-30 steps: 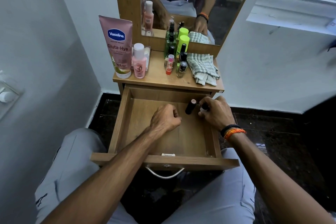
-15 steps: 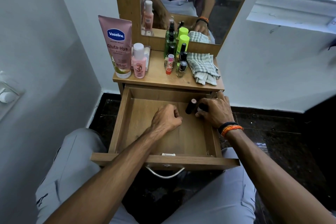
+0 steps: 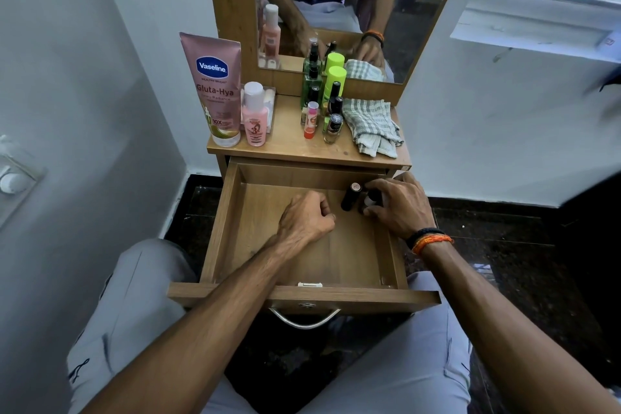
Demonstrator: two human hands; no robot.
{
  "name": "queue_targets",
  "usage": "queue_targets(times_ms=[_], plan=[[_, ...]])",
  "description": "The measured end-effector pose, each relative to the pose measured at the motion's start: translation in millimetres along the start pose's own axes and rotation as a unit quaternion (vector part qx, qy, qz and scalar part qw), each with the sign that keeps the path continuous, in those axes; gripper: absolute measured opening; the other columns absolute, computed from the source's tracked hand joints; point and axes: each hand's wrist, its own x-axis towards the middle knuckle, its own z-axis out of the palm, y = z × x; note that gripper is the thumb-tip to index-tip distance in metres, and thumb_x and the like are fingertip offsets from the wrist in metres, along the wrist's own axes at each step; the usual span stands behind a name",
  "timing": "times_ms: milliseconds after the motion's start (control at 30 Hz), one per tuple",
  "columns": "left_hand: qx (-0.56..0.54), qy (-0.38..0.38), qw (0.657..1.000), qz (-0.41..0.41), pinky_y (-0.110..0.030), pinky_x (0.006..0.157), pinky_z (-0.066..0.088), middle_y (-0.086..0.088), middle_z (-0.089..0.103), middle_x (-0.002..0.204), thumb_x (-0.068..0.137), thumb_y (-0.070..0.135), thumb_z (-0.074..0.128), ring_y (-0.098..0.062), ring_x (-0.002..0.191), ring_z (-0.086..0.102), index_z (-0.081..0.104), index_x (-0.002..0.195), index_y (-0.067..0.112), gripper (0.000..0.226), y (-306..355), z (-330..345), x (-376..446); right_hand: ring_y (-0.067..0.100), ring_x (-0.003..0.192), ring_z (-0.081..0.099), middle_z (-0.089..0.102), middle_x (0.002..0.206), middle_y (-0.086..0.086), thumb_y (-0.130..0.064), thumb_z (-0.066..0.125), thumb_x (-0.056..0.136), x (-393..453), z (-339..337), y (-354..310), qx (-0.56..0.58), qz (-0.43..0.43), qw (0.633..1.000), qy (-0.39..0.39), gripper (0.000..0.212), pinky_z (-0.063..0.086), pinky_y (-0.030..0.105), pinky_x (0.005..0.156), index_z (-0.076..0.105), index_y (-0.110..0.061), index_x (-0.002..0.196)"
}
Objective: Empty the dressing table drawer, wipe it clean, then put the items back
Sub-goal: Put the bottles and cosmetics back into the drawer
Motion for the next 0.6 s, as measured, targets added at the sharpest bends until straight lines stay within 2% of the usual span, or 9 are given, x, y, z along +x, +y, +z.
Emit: queue_targets(times_ms=[133, 200, 267, 333, 400, 467, 600], plan=[[0.001, 0.006, 1.0, 0.009, -0.028, 0.065, 0.055, 0.005, 0.069, 0.075, 0.082, 0.024, 0.072, -0.013, 0.077, 0.066, 0.07, 0.079, 0.019, 0.007, 2.2, -3.0, 0.0, 0.013, 0.092, 0.036, 0.067, 0.128, -0.001, -0.041, 0.077, 0.08, -1.6, -1.6, 1.1, 0.018, 0.002, 1.0, -0.001, 0.055, 0.027, 0.03, 0.073, 0.062, -0.027, 0.131], [0.002, 0.013, 1.0, 0.018, -0.029, 0.065, 0.055, 0.005, 0.069, 0.074, 0.082, 0.024, 0.072, -0.013, 0.076, 0.066, 0.069, 0.079, 0.019, 0.007, 3.2, -5.0, -0.9, 0.016, 0.095, 0.042, 0.067, 0.126, 0.0, -0.043, 0.077, 0.079, -3.5, -2.9, 0.9, 0.02, -0.005, 1.0, 0.007, 0.055, 0.03, 0.03, 0.075, 0.063, -0.027, 0.129], [-0.005, 0.03, 0.999, 0.028, -0.028, 0.063, 0.053, 0.006, 0.068, 0.073, 0.083, 0.024, 0.071, -0.014, 0.075, 0.066, 0.068, 0.078, 0.019, 0.007, 4.1, -8.3, -1.5, 0.02, 0.097, 0.05, 0.071, 0.117, 0.002, -0.044, 0.077, 0.079, -7.4, -6.0, -0.9, 0.031, -0.012, 0.998, 0.049, 0.048, 0.039, 0.031, 0.076, 0.068, -0.024, 0.122], [-0.023, 0.057, 0.998, 0.034, -0.027, 0.061, 0.052, 0.007, 0.068, 0.07, 0.084, 0.025, 0.071, -0.013, 0.072, 0.066, 0.068, 0.076, 0.02, 0.009, 6.9, -14.3, -2.2, 0.021, 0.093, 0.057, 0.074, 0.102, 0.003, -0.039, 0.074, 0.083, -11.3, -13.1, -6.5, 0.065, -0.001, 0.989, 0.129, 0.032, 0.046, 0.032, 0.072, 0.074, -0.02, 0.109], [-0.054, 0.103, 0.992, 0.054, -0.026, 0.061, 0.053, 0.009, 0.067, 0.068, 0.085, 0.028, 0.071, -0.01, 0.068, 0.065, 0.068, 0.074, 0.02, 0.014, 13.2, -23.0, -2.4, 0.019, 0.083, 0.063, 0.074, 0.093, 0.003, -0.03, 0.07, 0.085, -9.8, -23.1, -14.5, 0.108, 0.007, 0.973, 0.203, 0.019, 0.052, 0.031, 0.067, 0.075, -0.018, 0.099], [-0.081, 0.17, 0.978, 0.09, -0.024, 0.057, 0.053, 0.01, 0.066, 0.067, 0.087, 0.03, 0.071, -0.007, 0.065, 0.063, 0.066, 0.074, 0.019, 0.018, 21.6, -32.9, 0.4, 0.017, 0.075, 0.064, 0.073, 0.089, 0.003, -0.022, 0.068, 0.087, 0.1, -33.8, -24.6, 0.142, 0.003, 0.959, 0.247, 0.014, 0.056, 0.034, 0.065, 0.074, -0.015, 0.097], [-0.096, 0.31, 0.932, 0.164, -0.014, 0.061, 0.048, 0.004, 0.061, 0.085, 0.091, 0.024, 0.067, -0.007, 0.071, 0.057, 0.061, 0.089, 0.016, 0.011, 39.7, -53.7, 15.0, 0.015, 0.071, 0.063, 0.072, 0.091, 0.002, -0.021, 0.067, 0.09, 36.9, -53.5, -50.8, 0.19, -0.025, 0.943, 0.271, 0.013, 0.057, 0.035, 0.062, 0.072, -0.015, 0.1]])
